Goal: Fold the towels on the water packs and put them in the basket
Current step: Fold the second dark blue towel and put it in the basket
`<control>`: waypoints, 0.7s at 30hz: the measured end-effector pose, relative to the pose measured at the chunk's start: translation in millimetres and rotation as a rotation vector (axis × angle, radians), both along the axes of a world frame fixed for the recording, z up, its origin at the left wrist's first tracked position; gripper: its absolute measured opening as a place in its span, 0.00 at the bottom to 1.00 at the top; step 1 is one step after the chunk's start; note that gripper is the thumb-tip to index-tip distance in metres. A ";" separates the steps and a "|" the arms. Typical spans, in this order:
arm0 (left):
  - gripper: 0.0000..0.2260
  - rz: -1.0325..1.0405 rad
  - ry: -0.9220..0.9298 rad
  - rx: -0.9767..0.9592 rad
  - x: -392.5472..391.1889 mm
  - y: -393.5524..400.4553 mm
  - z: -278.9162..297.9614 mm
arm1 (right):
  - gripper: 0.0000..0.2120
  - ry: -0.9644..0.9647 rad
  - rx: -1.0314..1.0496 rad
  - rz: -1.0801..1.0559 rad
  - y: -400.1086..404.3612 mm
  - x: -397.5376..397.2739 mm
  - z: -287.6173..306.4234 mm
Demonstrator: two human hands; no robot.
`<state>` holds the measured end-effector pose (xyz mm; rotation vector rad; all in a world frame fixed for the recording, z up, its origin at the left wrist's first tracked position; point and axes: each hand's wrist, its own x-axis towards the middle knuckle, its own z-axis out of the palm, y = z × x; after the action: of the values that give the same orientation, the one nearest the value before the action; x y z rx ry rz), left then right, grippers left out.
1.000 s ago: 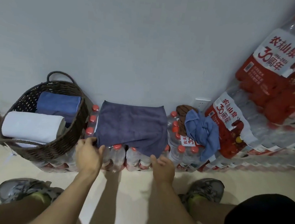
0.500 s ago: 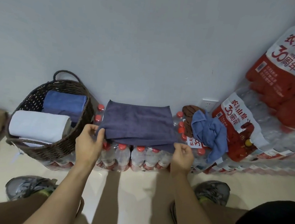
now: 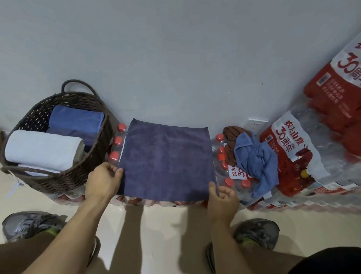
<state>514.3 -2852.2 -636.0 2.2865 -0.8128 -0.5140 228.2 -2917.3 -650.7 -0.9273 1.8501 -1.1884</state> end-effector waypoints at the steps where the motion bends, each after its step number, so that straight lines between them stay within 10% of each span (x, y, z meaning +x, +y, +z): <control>1: 0.08 0.000 0.014 0.007 1.2 1.3 -2.2 | 0.10 0.007 0.042 -0.001 0.7 -1.2 -2.7; 7: 0.11 -0.012 0.112 0.001 2.1 11.6 -7.7 | 0.11 0.213 -0.139 0.056 -10.2 21.8 15.1; 14: 0.13 -0.083 0.164 0.019 -3.1 21.3 -9.1 | 0.03 0.415 -0.210 0.867 -71.8 147.2 63.9; 21: 0.12 -0.187 0.091 -0.181 -11.9 46.8 -2.3 | 0.23 0.830 -0.039 1.290 -115.5 239.5 41.8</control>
<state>502.4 -2805.4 -638.3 2.0191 -0.9920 -0.5978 467.7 -3032.8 -608.8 -2.3334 1.1873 0.0131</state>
